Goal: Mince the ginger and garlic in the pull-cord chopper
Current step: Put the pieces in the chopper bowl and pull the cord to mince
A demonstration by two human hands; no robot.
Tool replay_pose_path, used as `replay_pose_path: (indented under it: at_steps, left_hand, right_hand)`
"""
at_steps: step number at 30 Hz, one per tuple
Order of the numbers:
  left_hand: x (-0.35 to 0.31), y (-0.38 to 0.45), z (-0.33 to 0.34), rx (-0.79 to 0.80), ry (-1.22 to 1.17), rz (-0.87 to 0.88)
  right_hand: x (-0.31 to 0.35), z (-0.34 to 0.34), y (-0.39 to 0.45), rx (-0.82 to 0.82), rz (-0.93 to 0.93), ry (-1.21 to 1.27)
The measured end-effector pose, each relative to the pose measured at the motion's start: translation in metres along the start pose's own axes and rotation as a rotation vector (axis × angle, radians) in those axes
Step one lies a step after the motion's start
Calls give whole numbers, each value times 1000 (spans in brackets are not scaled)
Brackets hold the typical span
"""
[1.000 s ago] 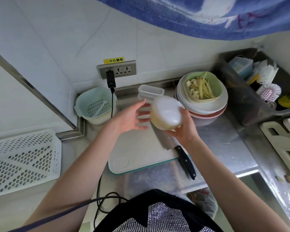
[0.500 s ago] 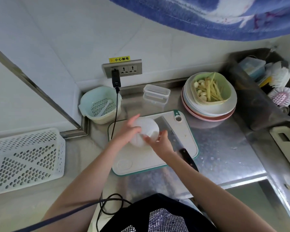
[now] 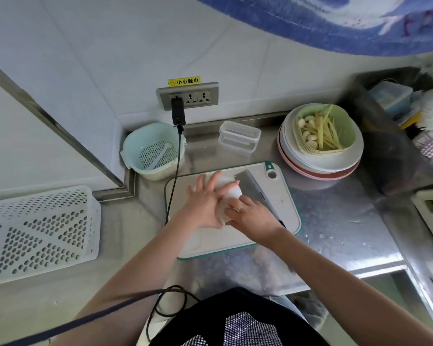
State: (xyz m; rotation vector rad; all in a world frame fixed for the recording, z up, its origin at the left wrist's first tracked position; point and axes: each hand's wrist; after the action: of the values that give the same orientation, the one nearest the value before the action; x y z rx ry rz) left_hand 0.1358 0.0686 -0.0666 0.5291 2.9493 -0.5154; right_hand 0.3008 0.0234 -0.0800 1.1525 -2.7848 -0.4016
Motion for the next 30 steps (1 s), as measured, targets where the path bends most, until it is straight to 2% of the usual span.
replay_pose_path:
  at_steps: [4, 5, 8, 10, 12, 15, 16, 18, 19, 20, 22, 25, 28, 30]
  left_hand:
    - [-4, 3, -1, 5, -38, -57]
    - [-5, 3, -1, 6, -47, -59]
    - [-7, 2, -4, 14, -28, -84]
    - [-11, 5, -5, 19, 65, -85]
    - [-18, 8, -7, 46, 148, -73]
    - [-25, 10, -12, 70, 110, -66]
    - [-26, 8, -14, 27, 92, -66]
    - [-26, 3, -12, -159, 37, -100]
    - [-26, 2, -10, -235, 20, -116]
    - [-27, 2, -10, -242, 27, -114]
    - [-28, 0, -5, -137, 58, -117]
    - [-29, 4, -1, -211, 50, -134]
    - [-28, 3, 0, -124, 53, -119]
    - [-29, 5, -1, -191, 55, -128]
  right_hand:
    - [-28, -18, -58, 83, -81, 51]
    - [-40, -25, -79, 83, -29, 29]
    - [-63, -55, -111, 98, 339, -41]
    - [-51, -58, -94, 131, 442, -33]
    - [-25, -45, -61, 168, 410, 84]
    - [-3, -39, -20, 297, 527, 317]
    - [-1, -41, -14, 267, 578, 346]
    - [-2, -46, -12, 64, 555, 291]
    - [-2, -45, -15, 18, 508, 266]
    - [-1, -44, -15, 41, 486, 261]
    - [3, -42, -16, 134, 491, 296]
    - [3, -37, -16, 26, 461, 273]
    - [3, -35, -16, 137, 473, 358]
    - [3, -33, -17, 58, 479, 358]
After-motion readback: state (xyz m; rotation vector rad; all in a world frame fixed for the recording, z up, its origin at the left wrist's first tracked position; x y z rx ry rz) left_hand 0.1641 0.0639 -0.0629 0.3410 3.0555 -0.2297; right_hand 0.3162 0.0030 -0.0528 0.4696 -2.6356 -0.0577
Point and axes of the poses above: each hand's wrist, its own y-axis towards the middle knuckle, its own z-axis out of the palm, x = y × z, and after that the axes turned 7 degrees about -z, right-handed
